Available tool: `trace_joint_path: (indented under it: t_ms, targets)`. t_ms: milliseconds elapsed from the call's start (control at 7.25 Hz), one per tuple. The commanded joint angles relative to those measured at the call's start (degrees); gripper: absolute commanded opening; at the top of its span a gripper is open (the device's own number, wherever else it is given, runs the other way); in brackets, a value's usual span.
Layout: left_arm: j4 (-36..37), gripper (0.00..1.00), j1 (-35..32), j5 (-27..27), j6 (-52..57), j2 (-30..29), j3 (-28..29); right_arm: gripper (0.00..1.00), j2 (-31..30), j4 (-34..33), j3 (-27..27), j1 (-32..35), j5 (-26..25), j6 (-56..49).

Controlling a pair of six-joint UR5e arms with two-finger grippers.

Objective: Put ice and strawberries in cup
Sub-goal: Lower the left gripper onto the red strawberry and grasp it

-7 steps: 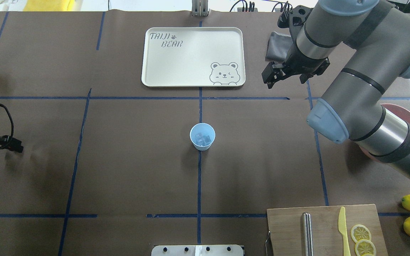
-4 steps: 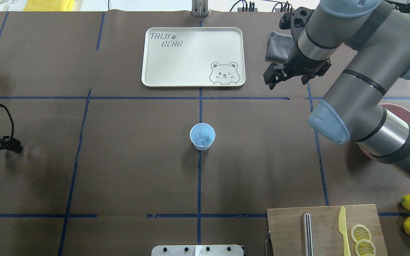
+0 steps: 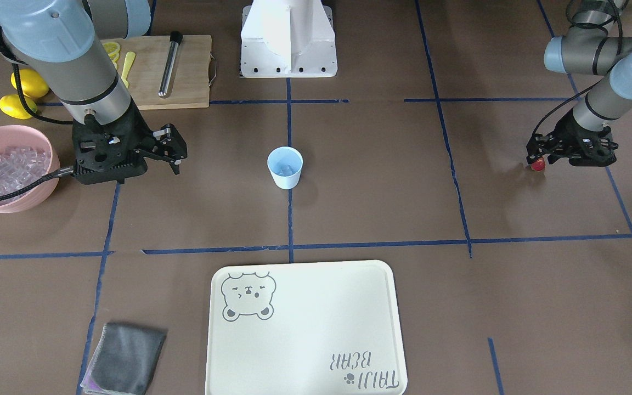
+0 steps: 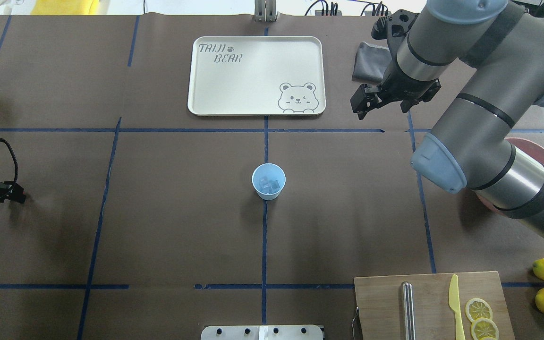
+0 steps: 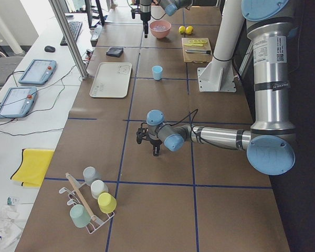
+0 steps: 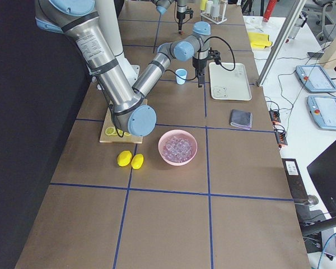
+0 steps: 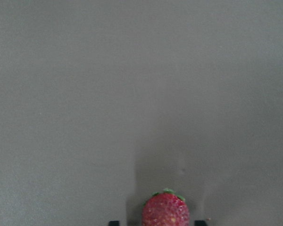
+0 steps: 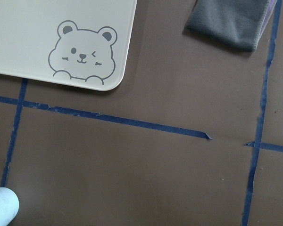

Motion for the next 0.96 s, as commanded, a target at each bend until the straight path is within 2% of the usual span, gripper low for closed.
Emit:
trace_joint_path:
  t_ms: [0, 276, 414, 551, 689, 827]
  targets:
    - [0.00, 0.39, 0.00, 0.49, 0.02, -0.07, -0.07, 1.00, -0.08, 0.00, 0.05, 0.00, 0.01, 0.00]
    - [-0.09, 0.40, 0.00, 0.49, 0.02, -0.15, -0.24, 1.00, -0.08, 0.00, -0.04, 0.00, 0.01, 0.00]
    - [0.00, 0.36, 0.00, 0.49, -0.07, -0.15, -0.59, 1.00, -0.08, 0.00, 0.05, 0.09, 0.01, 0.00]
    - [0.00, 0.21, -0.26, 0.41, -0.07, -0.15, -0.77, 1.00, -0.08, 0.00, 0.05, 0.09, 0.01, 0.00]
    - [0.00, 0.12, -0.53, 0.23, 0.02, -0.07, -1.38, 1.00, -0.08, 0.00, 0.05, 0.09, 0.01, 0.00]
    - [0.52, 0.08, -0.97, -0.12, 0.02, 0.19, -2.95, 1.00, -0.17, 0.00, 0.31, 0.09, 0.01, 0.00]
